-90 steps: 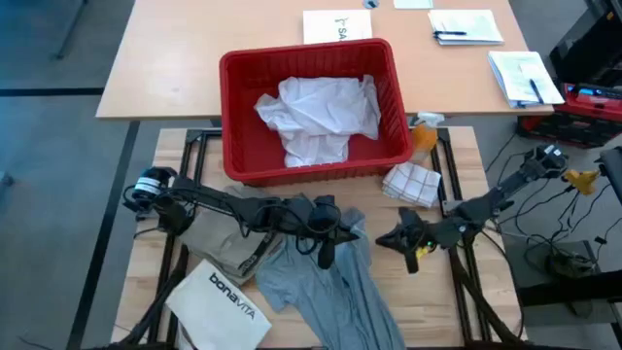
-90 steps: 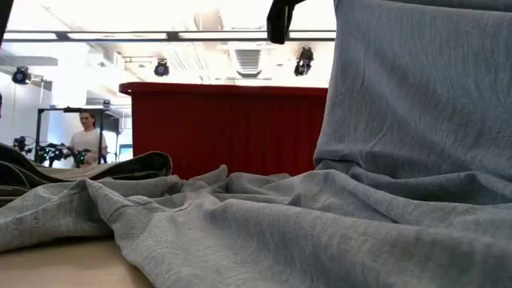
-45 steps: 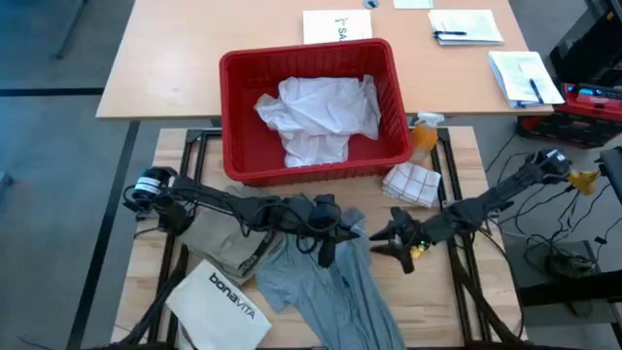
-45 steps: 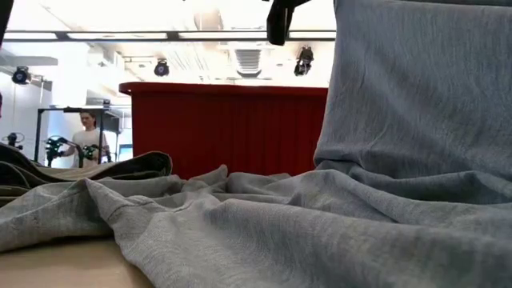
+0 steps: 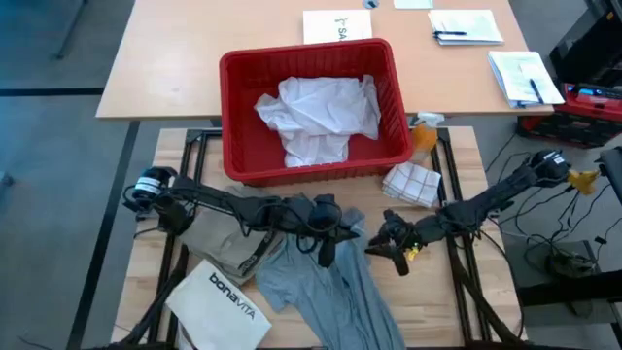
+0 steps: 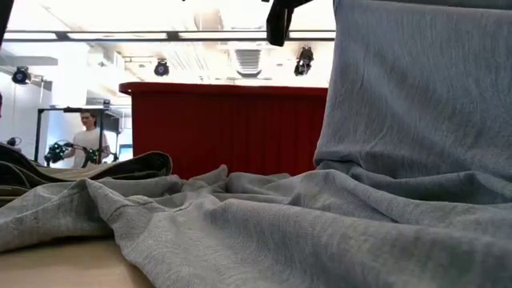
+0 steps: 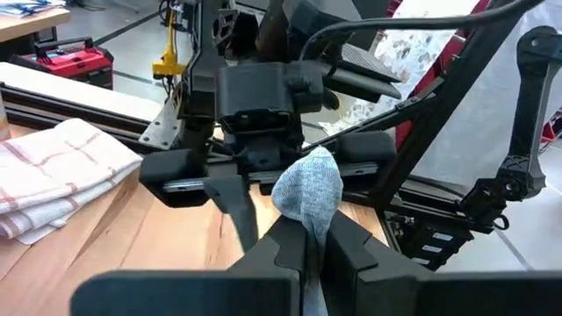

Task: Fold laundry
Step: Fold the gray shirt

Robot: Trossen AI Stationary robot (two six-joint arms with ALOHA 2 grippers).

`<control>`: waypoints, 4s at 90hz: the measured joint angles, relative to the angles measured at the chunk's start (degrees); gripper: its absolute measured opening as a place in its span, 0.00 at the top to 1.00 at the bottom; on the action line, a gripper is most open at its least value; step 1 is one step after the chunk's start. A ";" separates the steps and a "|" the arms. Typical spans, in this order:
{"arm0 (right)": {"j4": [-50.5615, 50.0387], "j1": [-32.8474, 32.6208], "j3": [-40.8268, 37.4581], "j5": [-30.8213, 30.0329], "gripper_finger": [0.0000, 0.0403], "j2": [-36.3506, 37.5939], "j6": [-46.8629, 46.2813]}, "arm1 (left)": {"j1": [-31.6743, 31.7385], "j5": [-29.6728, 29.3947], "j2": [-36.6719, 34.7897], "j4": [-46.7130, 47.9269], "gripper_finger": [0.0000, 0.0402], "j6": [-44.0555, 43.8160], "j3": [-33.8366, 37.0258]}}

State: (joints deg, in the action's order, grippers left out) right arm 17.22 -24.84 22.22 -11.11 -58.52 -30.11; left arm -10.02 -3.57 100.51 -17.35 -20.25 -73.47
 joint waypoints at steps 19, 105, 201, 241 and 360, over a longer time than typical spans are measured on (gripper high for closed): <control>2.99 -0.02 0.00 5.11 0.99 -1.64 0.24 | 0.00 -0.02 0.00 0.39 1.00 0.00 0.00; -20.11 -2.80 1.80 1.43 1.00 6.96 -9.37 | 0.70 -0.37 0.00 0.47 1.00 0.20 0.00; -30.15 -14.23 6.24 -15.39 0.69 7.32 -12.01 | 1.62 -0.35 0.00 0.79 1.00 1.74 0.00; -21.77 -12.20 5.66 -21.86 0.21 -7.74 -13.25 | 1.64 -0.33 0.00 0.79 1.00 1.51 0.00; -49.31 -7.45 5.67 -17.69 1.00 14.19 -6.53 | 1.70 1.62 6.27 -6.81 1.00 1.33 -0.09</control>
State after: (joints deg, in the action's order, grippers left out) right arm -32.09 -32.29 27.89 -28.80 -44.33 -36.64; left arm -8.32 -1.95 106.77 -24.15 -18.92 -73.56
